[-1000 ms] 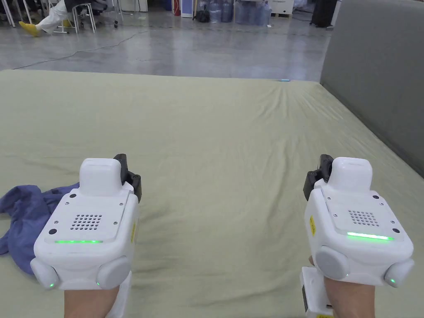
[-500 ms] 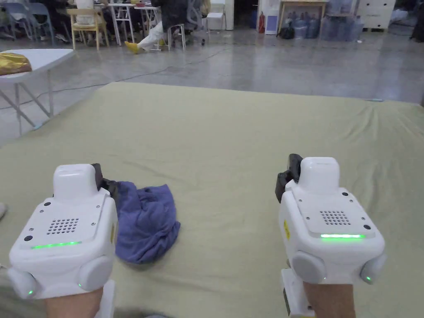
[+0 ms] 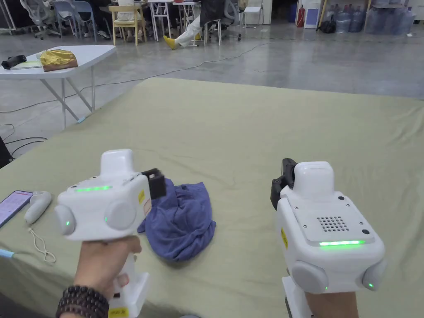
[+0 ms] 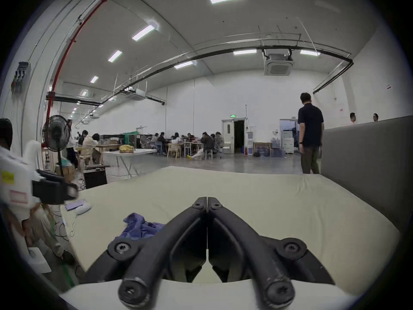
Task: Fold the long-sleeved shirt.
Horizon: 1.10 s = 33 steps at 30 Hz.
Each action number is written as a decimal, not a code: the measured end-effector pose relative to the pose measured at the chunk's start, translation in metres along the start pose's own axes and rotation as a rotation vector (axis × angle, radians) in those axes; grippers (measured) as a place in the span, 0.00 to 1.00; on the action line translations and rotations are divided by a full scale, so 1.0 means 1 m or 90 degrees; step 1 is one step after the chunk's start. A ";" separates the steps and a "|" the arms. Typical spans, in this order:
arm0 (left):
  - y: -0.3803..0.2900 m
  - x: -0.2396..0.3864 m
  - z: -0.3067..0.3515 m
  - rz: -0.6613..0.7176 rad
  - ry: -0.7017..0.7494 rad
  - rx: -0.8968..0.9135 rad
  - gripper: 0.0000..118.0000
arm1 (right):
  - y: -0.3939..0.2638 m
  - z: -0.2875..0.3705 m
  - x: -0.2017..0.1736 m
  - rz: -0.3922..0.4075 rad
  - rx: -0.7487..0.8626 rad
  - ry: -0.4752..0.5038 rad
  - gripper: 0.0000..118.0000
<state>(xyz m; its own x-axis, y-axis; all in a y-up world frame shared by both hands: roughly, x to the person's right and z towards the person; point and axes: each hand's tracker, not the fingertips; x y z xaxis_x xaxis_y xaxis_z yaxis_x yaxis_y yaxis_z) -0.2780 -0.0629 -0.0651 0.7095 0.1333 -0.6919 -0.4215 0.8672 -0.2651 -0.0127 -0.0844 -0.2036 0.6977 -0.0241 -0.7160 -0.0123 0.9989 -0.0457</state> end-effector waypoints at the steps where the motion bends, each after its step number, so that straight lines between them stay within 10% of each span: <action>1: 0.003 -0.004 -0.022 0.041 -0.033 -0.057 1.00 | -0.003 -0.002 0.001 -0.002 -0.005 -0.002 0.00; 12: -0.024 0.023 -0.207 -0.091 0.018 -0.357 0.96 | -0.036 -0.030 0.015 0.012 -0.071 -0.024 0.00; 18: -0.047 0.015 -0.236 -0.021 0.007 -0.406 0.67 | -0.048 -0.038 0.022 0.021 -0.097 -0.031 0.00; 21: -0.040 0.014 -0.225 -0.015 -0.004 -0.358 0.12 | -0.050 -0.037 0.025 0.022 -0.102 -0.035 0.00; 33: 0.025 0.129 -0.160 -0.137 -0.148 -0.227 0.11 | -0.032 -0.007 0.070 -0.004 -0.080 -0.093 0.00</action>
<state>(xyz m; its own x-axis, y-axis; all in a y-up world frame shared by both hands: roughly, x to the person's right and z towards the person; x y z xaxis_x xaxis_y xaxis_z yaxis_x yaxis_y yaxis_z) -0.2871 -0.1011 -0.2683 0.8925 0.1085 -0.4379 -0.3901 0.6731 -0.6283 0.0311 -0.1185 -0.2570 0.7940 -0.0145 -0.6078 -0.0907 0.9857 -0.1419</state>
